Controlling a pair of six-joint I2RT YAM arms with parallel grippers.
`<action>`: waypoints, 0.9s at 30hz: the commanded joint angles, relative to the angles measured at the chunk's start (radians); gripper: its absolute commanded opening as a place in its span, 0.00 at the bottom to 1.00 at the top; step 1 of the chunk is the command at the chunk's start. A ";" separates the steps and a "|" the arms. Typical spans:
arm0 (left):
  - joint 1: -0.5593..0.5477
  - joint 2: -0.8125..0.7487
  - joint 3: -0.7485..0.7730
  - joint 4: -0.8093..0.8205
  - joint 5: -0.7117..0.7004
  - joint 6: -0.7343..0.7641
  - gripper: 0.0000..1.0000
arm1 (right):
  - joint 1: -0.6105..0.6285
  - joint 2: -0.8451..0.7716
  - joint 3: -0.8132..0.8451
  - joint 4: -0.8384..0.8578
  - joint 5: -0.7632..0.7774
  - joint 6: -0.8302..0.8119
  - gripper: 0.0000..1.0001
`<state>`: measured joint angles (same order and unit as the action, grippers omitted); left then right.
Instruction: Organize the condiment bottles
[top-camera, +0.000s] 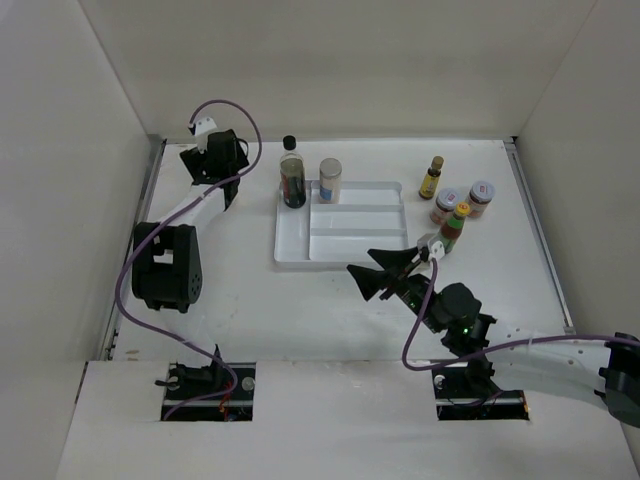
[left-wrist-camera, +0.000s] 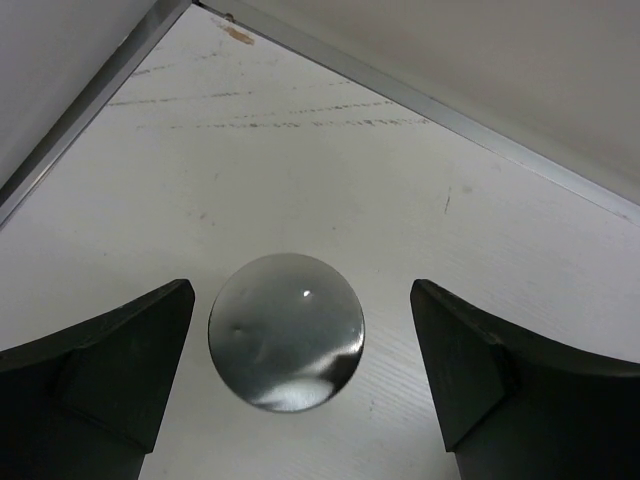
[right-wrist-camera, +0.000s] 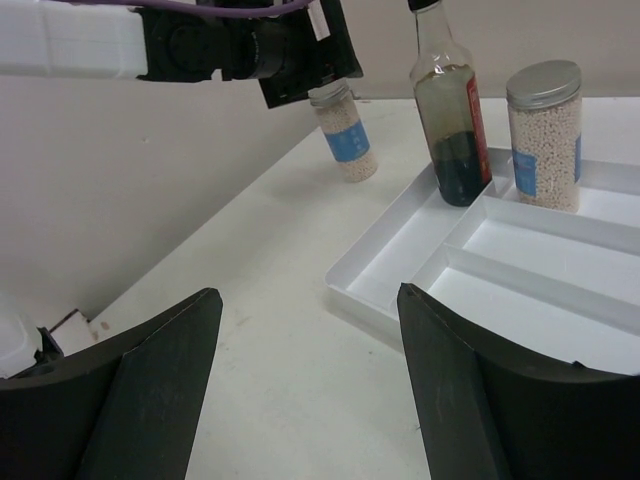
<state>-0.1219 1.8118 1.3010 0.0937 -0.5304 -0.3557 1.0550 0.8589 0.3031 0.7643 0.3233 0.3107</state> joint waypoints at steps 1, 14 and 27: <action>0.015 0.024 0.064 -0.005 0.026 -0.003 0.90 | 0.006 -0.003 0.050 0.029 -0.021 0.011 0.78; -0.015 -0.293 -0.109 0.112 -0.012 -0.014 0.36 | -0.019 -0.027 0.031 0.032 -0.006 0.028 0.78; -0.463 -0.633 -0.022 0.215 -0.014 0.090 0.32 | -0.169 -0.139 -0.033 -0.010 0.086 0.162 0.76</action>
<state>-0.5041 1.1084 1.1858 0.2070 -0.5861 -0.3042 0.9138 0.7609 0.2802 0.7410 0.3676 0.4221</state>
